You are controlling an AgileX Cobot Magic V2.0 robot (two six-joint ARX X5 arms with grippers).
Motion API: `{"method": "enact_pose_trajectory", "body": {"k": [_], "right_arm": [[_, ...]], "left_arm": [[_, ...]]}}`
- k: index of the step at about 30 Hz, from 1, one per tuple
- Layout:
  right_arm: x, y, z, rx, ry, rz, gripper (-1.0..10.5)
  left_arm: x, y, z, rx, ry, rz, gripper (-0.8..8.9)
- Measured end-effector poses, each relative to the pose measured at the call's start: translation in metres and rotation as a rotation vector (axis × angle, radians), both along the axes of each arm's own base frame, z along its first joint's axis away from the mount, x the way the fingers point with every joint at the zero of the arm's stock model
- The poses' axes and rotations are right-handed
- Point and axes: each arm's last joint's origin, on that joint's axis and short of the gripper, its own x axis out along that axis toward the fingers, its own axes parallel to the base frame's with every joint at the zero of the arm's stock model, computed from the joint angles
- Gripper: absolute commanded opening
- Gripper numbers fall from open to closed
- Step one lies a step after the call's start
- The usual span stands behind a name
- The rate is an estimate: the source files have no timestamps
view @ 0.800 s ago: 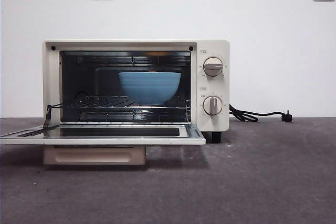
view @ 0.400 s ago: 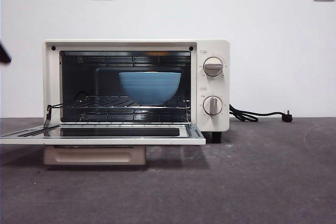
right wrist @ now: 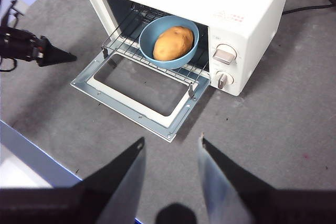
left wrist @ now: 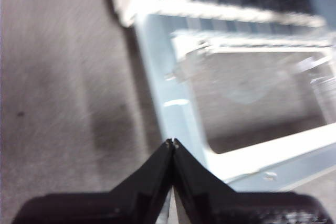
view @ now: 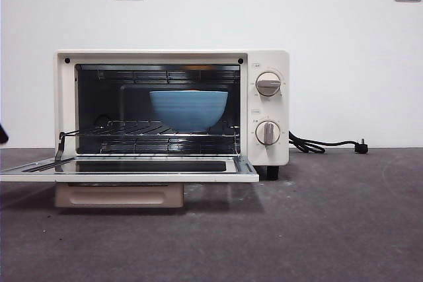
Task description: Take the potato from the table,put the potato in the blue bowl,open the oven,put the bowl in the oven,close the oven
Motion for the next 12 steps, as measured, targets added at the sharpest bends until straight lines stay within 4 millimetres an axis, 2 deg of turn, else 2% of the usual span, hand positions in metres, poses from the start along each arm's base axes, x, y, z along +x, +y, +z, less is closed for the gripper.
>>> {"method": "enact_pose_trajectory", "body": {"k": [12], "right_arm": [[-0.001, -0.001, 0.0, 0.0, 0.0, 0.0, 1.6]], "left_arm": [[0.019, 0.003, -0.045, -0.026, 0.116, -0.013, -0.08]]}}
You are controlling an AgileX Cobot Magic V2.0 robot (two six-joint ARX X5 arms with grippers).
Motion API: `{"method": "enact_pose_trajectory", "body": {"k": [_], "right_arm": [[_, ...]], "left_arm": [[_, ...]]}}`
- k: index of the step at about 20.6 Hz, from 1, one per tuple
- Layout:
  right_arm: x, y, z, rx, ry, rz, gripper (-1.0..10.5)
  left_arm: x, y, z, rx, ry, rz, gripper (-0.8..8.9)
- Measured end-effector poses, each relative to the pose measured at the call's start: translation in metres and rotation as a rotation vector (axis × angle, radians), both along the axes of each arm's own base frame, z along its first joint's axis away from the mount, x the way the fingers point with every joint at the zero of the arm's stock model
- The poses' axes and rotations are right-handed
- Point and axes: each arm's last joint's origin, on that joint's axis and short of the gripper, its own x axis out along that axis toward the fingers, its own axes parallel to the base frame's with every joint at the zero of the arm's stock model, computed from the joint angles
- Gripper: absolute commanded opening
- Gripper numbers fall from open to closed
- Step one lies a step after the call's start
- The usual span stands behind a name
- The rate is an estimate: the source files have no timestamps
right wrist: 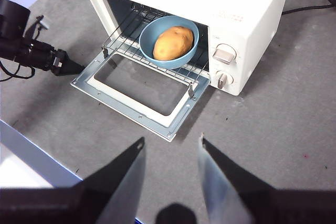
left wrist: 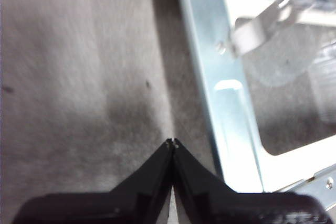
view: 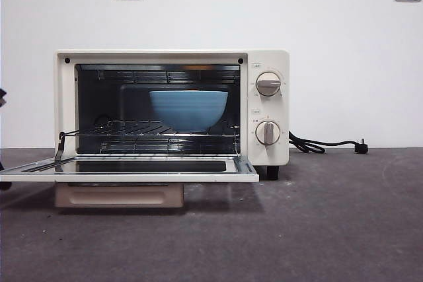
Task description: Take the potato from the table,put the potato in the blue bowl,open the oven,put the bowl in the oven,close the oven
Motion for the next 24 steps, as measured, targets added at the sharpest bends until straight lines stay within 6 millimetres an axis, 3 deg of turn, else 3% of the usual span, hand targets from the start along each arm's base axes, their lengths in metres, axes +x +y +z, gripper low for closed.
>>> {"method": "enact_pose_trajectory", "body": {"k": [9, 24], "right_arm": [[0.002, 0.001, -0.001, -0.005, 0.005, -0.003, 1.6], [0.002, 0.001, -0.001, -0.005, 0.004, -0.003, 1.6]], "left_arm": [[0.003, -0.002, -0.02, -0.119, 0.054, -0.058, -0.09], [0.01, 0.008, -0.01, -0.372, -0.053, -0.09, -0.08]]}}
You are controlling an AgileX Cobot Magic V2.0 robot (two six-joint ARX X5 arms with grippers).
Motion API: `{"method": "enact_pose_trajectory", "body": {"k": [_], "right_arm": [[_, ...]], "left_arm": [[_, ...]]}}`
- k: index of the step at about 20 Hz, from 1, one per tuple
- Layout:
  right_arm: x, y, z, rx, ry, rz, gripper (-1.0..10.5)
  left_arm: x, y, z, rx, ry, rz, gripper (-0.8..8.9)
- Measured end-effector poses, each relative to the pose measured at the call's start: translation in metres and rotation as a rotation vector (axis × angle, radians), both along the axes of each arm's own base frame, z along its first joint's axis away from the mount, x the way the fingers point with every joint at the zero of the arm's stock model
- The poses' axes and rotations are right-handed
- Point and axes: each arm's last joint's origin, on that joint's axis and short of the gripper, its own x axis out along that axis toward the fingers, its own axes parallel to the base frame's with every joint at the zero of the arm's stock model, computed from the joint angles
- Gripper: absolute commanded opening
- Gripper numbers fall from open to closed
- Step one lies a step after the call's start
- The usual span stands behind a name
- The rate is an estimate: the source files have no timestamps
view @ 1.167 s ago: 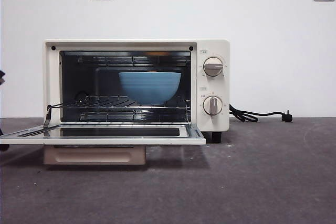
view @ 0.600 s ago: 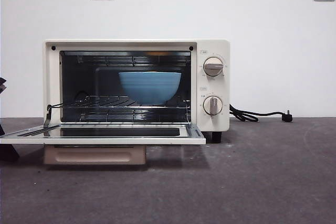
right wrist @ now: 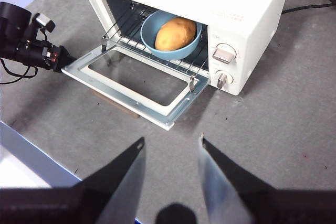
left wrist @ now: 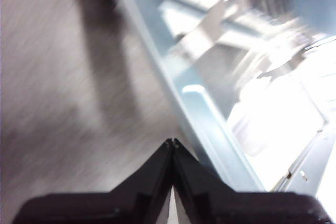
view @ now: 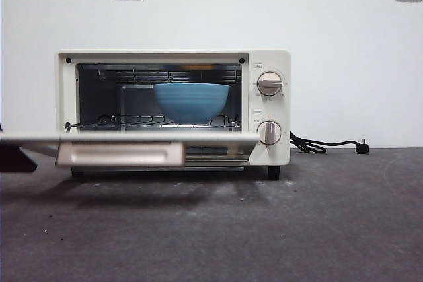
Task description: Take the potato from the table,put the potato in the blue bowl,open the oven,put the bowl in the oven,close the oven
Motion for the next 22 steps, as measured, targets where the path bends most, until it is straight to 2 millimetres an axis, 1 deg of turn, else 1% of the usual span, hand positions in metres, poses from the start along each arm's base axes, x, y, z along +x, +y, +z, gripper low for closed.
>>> {"method": "enact_pose_trajectory", "body": {"k": [4, 11, 16, 18, 22], "right_arm": [[0.0, 0.0, 0.0, 0.0, 0.0, 0.0, 1.6], [0.0, 0.0, 0.0, 0.003, 0.002, -0.003, 1.6], [0.0, 0.0, 0.0, 0.01, 0.008, -0.009, 1.6], [0.0, 0.0, 0.0, 0.012, 0.01, -0.011, 1.6], [0.0, 0.0, 0.0, 0.013, 0.011, -0.012, 1.6]], "left_arm": [[0.005, 0.003, 0.01, -0.049, -0.063, 0.011, -0.08], [0.02, 0.005, 0.03, -0.078, -0.228, 0.064, -0.08], [0.03, 0.006, 0.046, -0.066, -0.358, 0.148, -0.08], [0.032, 0.006, 0.05, -0.077, -0.385, 0.159, -0.08], [0.031, 0.006, 0.052, -0.107, -0.368, 0.158, -0.08]]}}
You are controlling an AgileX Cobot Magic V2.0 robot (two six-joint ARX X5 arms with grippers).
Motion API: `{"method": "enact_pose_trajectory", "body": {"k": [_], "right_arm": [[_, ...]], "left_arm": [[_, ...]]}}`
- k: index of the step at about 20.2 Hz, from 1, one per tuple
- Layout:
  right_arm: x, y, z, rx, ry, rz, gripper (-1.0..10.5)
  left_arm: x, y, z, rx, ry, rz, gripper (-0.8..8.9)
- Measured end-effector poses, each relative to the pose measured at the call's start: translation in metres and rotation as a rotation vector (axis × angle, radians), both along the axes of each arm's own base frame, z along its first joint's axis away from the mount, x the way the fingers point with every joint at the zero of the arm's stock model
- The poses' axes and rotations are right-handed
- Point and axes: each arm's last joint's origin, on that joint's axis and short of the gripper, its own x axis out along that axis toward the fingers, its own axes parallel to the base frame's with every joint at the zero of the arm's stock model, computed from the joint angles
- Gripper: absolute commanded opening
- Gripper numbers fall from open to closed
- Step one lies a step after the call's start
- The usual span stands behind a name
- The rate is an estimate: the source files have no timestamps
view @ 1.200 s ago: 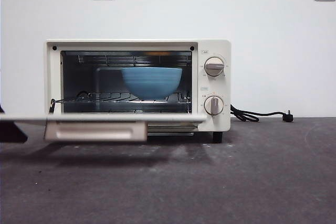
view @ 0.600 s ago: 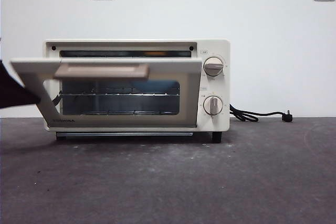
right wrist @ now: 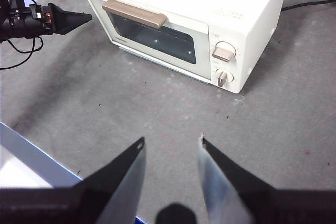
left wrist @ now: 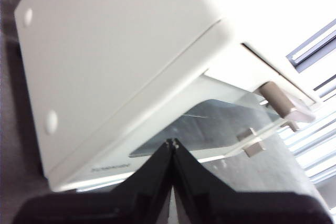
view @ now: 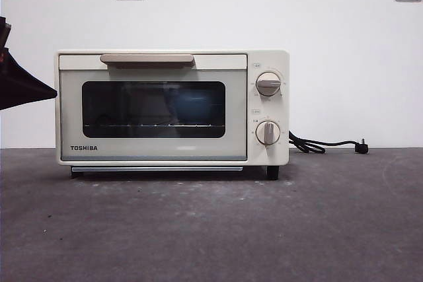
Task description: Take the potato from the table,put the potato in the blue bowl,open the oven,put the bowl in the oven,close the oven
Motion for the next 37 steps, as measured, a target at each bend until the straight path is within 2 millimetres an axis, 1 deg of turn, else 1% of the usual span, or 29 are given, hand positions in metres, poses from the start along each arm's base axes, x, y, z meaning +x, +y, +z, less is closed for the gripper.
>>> {"method": "enact_pose_trajectory", "body": {"k": [4, 7, 10, 13, 17, 20, 24, 28, 33, 37], "right_arm": [[0.0, 0.0, 0.0, -0.001, 0.003, -0.001, 1.6], [0.0, 0.0, -0.001, -0.008, 0.014, 0.001, 1.6], [0.002, 0.001, -0.003, -0.018, 0.028, 0.002, 1.6], [0.004, 0.003, -0.004, -0.026, 0.039, 0.002, 1.6], [0.005, 0.004, -0.005, -0.031, 0.045, 0.003, 1.6], [0.006, 0.005, -0.005, -0.036, 0.046, 0.005, 1.6], [0.009, 0.007, -0.006, -0.049, 0.049, 0.013, 1.6], [0.011, 0.011, -0.007, -0.036, 0.074, 0.072, 1.6], [0.016, 0.016, -0.01, -0.042, 0.096, 0.118, 1.6], [0.02, 0.019, -0.012, -0.053, 0.108, 0.119, 1.6]], "left_arm": [[-0.004, -0.003, 0.005, -0.02, 0.028, -0.026, -0.07], [-0.011, -0.007, 0.02, -0.017, 0.013, -0.033, -0.07], [-0.022, -0.012, 0.039, -0.005, -0.02, -0.032, -0.07], [-0.036, -0.018, 0.058, 0.02, -0.039, -0.016, -0.07], [-0.063, -0.029, 0.082, 0.085, -0.059, 0.013, -0.07], [-0.086, -0.037, 0.094, 0.152, -0.061, 0.042, -0.07], [-0.116, -0.044, 0.103, 0.241, -0.045, 0.083, -0.07], [-0.147, -0.049, 0.114, 0.351, -0.016, 0.128, -0.07], [-0.183, -0.051, 0.148, 0.487, -0.02, 0.174, -0.08], [-0.205, -0.051, 0.17, 0.534, -0.022, 0.159, -0.08]]}}
